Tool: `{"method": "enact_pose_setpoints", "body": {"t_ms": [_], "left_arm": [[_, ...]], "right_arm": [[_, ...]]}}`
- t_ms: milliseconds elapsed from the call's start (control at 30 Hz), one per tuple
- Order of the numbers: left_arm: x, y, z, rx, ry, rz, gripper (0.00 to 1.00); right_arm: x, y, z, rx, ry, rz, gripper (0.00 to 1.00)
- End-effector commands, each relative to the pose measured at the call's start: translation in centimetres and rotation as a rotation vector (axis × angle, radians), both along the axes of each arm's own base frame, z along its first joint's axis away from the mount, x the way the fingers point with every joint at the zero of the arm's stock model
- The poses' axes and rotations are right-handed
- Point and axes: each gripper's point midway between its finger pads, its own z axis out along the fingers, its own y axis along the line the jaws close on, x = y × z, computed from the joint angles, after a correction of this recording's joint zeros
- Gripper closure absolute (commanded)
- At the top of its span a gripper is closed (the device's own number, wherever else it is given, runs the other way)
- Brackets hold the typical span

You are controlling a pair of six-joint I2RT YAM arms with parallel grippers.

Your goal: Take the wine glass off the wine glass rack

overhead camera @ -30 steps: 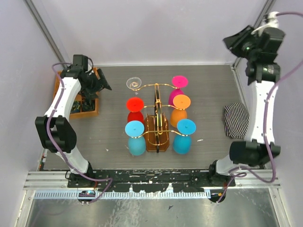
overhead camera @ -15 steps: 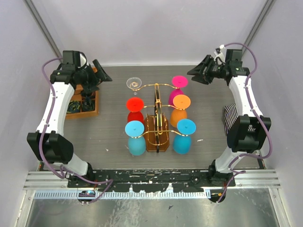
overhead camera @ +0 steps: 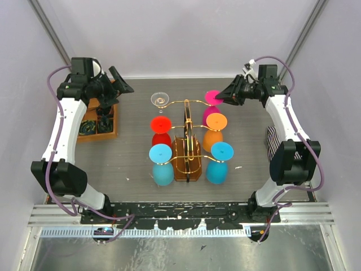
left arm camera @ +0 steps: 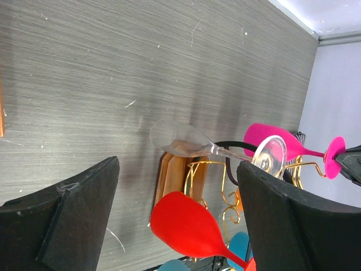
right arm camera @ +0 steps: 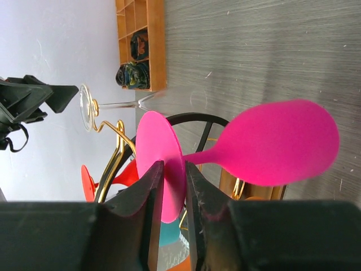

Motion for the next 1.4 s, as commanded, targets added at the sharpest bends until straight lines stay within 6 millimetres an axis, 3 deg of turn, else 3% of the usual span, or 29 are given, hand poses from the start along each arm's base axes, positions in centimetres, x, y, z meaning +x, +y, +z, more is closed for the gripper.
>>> {"method": "enact_pose_setpoints", "body": {"t_ms": [0,233,400,700,1133,1367], "left_arm": [[-0.4,-0.4,1.5,-0.019,-0.034,-0.021,0.08],[-0.8,-0.3,0.9,-0.008,-0.014,-0.021,0.08],[-0.9,-0.2,0.6,-0.004,0.000,-0.017,0.08],[-1.0,-0.2,0.3,-0.007,0.012,-0.011,0.08],[-1.1,-0.2,-0.5,-0.006,0.038,-0.011,0.08],[-1.0,-0.4,-0.8,-0.018,0.045,-0.013,0.08]], "right_arm": [[-0.3,0.0,3.3,-0.008,-0.120,0.013,0.75],[-0.5,-0.1,3.7,-0.010,-0.129,0.010,0.80],[-0.7,-0.4,4.2,-0.008,-0.138,0.005,0.99],[-1.9,0.2,6.2,0.047,-0.171,0.047,0.99],[-4.4,1.1,4.9,0.087,-0.118,0.154,0.99],[-4.2,4.1,5.2,0.125,-0.130,0.233,0.99]]}}
